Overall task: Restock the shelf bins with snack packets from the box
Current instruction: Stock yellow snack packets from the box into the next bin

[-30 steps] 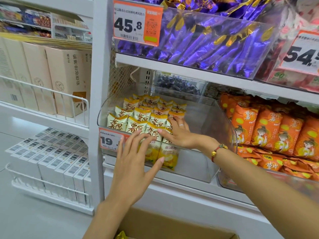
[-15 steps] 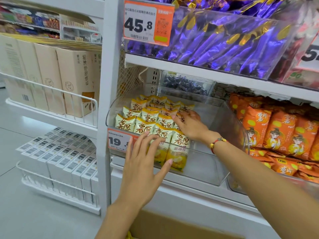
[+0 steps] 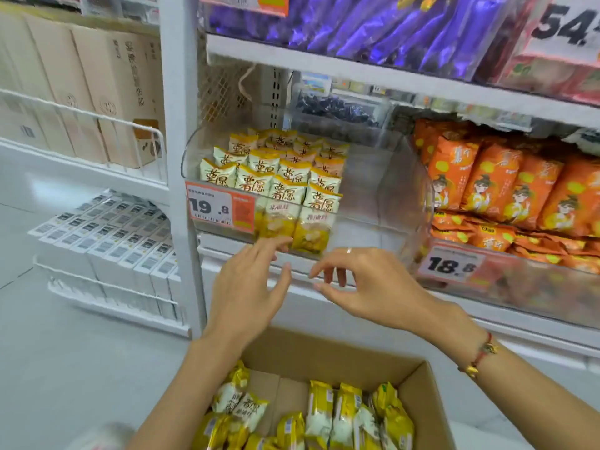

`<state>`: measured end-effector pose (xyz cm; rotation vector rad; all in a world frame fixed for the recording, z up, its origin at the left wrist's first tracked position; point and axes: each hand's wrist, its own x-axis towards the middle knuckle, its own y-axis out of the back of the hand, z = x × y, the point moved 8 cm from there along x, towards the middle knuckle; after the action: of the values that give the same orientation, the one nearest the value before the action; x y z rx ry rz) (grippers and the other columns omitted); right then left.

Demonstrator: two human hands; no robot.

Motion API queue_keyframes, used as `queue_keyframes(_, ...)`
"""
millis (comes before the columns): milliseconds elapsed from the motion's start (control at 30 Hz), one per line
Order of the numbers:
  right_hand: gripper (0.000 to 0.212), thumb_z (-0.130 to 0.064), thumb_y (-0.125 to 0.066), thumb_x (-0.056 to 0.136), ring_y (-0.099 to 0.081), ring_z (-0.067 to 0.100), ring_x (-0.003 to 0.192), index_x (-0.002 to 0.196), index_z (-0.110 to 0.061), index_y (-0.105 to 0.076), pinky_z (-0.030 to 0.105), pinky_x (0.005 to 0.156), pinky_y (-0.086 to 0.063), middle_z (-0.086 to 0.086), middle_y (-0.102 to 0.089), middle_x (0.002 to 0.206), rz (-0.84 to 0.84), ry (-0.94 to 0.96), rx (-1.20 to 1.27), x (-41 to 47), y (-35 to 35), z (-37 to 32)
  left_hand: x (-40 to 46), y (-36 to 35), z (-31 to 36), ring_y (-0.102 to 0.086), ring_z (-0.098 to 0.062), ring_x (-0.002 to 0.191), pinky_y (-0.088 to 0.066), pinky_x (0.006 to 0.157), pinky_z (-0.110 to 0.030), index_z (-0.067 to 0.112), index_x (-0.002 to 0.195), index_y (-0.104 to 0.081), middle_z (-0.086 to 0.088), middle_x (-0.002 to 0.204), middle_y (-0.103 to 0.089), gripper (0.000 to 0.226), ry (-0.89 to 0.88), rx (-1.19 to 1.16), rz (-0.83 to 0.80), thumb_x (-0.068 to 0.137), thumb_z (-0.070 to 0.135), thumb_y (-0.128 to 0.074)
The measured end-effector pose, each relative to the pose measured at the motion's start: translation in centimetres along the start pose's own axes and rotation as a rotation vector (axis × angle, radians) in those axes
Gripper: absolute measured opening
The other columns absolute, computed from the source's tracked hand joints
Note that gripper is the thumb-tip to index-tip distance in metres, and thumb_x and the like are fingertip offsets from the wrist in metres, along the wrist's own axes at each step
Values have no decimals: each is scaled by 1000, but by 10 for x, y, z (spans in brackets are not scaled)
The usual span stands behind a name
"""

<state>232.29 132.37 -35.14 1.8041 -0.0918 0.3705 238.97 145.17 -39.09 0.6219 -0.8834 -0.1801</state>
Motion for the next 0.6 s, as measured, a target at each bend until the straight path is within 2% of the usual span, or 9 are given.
queue_keyframes(67,23,-42,-62,87,-60,7,84,108,-34,-64,27,69,-43,-13,-66,92,-294,-119,-12,-26,-55,19,-24,-33,-17,-58,-8,100,-44,76,-26,29,123,-56,15,112,-62,31,116,11,-246,93,34,-52)
queue_keyframes(133,30,-40,-60,89,-60,16,101,117,-29,-61,26,75,-40,-7,-66,105,-528,-225,-70,-62,-113,42,-69,-78,-45,-57,-13,113,-46,88,-30,31,130,-51,11,126,-58,37,273,63,-619,94,36,-54)
queue_keyframes(200,31,-36,-57,91,-57,21,112,120,-25,-60,29,82,-42,-2,-64,116,-665,-314,-85,-103,-165,63,-131,-113,-67,-51,-16,124,-43,98,-31,31,135,-48,8,138,-52,42,383,92,-964,94,39,-54)
queue_keyframes(233,31,-34,-55,92,-55,22,116,120,-25,-60,30,85,-43,-1,-63,121,-719,-364,-60,-125,-189,71,-159,-125,-74,-50,-16,126,-42,100,-30,31,135,-49,7,139,-51,43,419,86,-1068,94,38,-54)
queue_keyframes(367,37,-39,-48,96,-54,25,118,128,-21,-55,33,87,-44,4,-57,128,-888,-477,84,-189,-267,72,-241,-138,-97,-50,-18,124,-43,98,-30,29,134,-50,3,136,-53,42,518,169,-1262,96,45,-49)
queue_keyframes(467,42,-39,-45,98,-54,24,119,135,-20,-48,35,91,-47,5,-55,133,-888,-561,252,-208,-308,59,-263,-145,-99,-48,-18,123,-44,95,-30,28,126,-57,0,129,-56,42,458,278,-1259,94,52,-45)
queue_keyframes(533,44,-42,-45,98,-59,20,109,136,-21,-46,34,91,-48,4,-60,126,-850,-679,428,-211,-331,48,-269,-154,-91,-47,-19,125,-45,94,-32,26,130,-54,0,124,-59,54,421,334,-1261,89,61,-48)
queue_keyframes(600,37,-40,-43,99,-61,12,88,129,-18,-50,31,83,-49,-1,-62,109,-770,-854,655,-210,-349,42,-276,-162,-81,-44,-22,129,-43,96,-34,20,146,-33,-2,132,-56,83,376,441,-1307,83,69,-52)
